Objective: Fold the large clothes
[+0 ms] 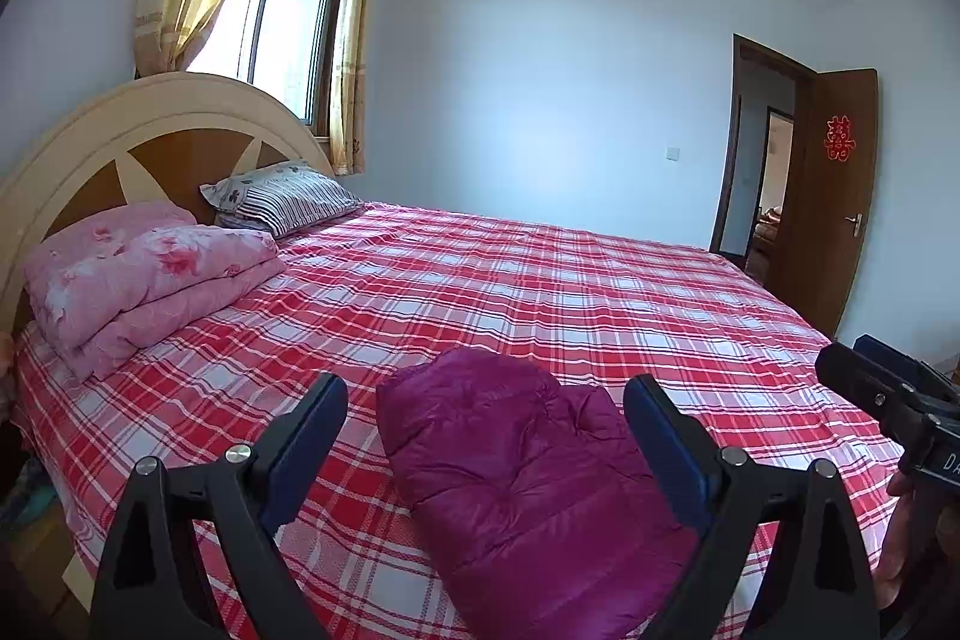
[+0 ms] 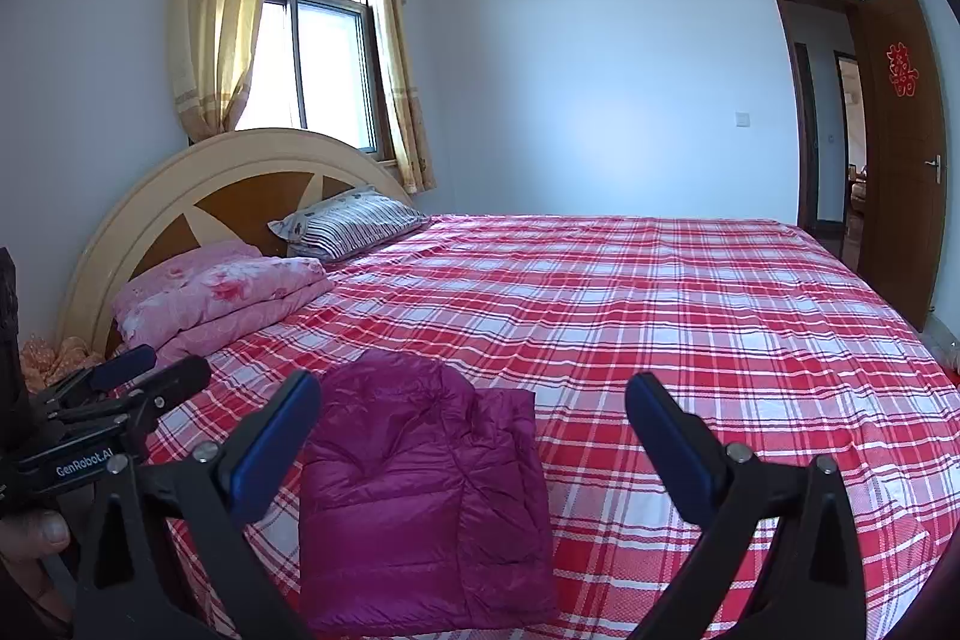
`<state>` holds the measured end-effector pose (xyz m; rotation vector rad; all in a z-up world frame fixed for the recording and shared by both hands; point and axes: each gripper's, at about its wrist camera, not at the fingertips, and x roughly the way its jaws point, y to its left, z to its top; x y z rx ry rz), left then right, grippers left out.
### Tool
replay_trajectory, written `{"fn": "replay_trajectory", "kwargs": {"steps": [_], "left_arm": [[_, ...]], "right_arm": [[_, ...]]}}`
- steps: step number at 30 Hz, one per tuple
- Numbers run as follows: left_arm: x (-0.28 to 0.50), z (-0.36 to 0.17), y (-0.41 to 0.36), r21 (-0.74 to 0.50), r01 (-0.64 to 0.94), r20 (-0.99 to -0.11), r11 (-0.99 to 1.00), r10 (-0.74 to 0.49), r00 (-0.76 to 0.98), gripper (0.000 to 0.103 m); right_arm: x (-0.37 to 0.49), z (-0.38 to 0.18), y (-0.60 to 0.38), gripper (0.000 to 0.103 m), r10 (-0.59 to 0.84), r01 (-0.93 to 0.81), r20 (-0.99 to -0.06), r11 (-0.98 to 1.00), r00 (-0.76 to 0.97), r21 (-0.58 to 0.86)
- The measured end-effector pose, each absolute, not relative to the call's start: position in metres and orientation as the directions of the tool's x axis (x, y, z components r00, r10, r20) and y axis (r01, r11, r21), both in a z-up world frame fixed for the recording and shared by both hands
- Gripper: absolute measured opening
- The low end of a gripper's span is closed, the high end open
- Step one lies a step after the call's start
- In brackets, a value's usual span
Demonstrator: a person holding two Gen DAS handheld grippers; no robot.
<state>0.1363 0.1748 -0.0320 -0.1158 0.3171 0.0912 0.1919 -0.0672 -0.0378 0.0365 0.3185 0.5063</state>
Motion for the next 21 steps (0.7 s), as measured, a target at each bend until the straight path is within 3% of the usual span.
{"fn": "replay_trajectory", "kwargs": {"steps": [21], "left_arm": [[0.1366,-0.0292,0.1748,-0.093,-0.145,-0.332,0.985,0.107,0.937,0.098]], "right_arm": [[0.1872,-0.0337,-0.0711,0.103,0.495,-0.485,-0.269,0.868,0.826,0.106]]}}
